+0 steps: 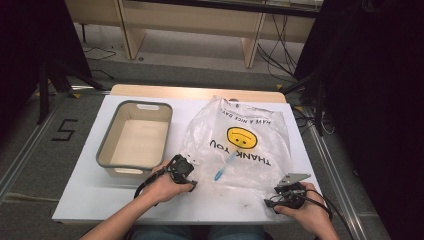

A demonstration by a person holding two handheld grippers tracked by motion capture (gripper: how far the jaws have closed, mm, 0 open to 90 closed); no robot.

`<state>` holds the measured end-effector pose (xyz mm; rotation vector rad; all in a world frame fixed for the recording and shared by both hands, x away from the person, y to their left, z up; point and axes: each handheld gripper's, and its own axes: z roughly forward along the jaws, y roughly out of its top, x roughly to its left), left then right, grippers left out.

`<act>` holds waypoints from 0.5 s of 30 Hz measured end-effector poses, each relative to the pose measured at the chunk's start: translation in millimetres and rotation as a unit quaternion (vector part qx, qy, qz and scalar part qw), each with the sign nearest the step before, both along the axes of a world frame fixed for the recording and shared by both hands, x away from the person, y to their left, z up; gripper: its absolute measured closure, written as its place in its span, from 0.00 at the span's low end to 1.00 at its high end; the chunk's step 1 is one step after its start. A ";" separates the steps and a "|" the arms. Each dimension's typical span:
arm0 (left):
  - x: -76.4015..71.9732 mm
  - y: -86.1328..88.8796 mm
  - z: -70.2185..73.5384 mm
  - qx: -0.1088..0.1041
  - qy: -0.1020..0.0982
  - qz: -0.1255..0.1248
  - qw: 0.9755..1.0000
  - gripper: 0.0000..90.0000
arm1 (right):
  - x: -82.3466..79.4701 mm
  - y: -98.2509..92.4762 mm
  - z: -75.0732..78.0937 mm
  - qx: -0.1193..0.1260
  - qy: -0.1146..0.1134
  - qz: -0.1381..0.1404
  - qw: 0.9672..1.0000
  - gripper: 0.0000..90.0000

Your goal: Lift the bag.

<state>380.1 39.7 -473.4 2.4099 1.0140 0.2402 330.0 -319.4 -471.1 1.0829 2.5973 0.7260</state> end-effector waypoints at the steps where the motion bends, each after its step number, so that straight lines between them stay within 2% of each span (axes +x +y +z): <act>1: 0.0 0.1 0.3 0.001 0.001 0.000 1.000 0.65 | 0.1 -0.9 0.1 0.001 -0.001 -0.001 1.000 0.49; 5: 0.1 0.6 1.4 0.007 0.005 0.003 1.000 0.73 | 0.3 -2.6 0.9 -0.001 -0.004 -0.003 1.000 0.59; 8: 0.1 0.4 1.8 0.010 0.007 0.004 1.000 0.76 | 0.9 -4.4 1.8 -0.001 -0.004 -0.004 1.000 0.71; 15: -0.9 -0.5 2.0 0.011 0.004 -0.001 1.000 0.86 | 1.8 -6.7 2.1 0.001 -0.003 -0.002 1.000 0.84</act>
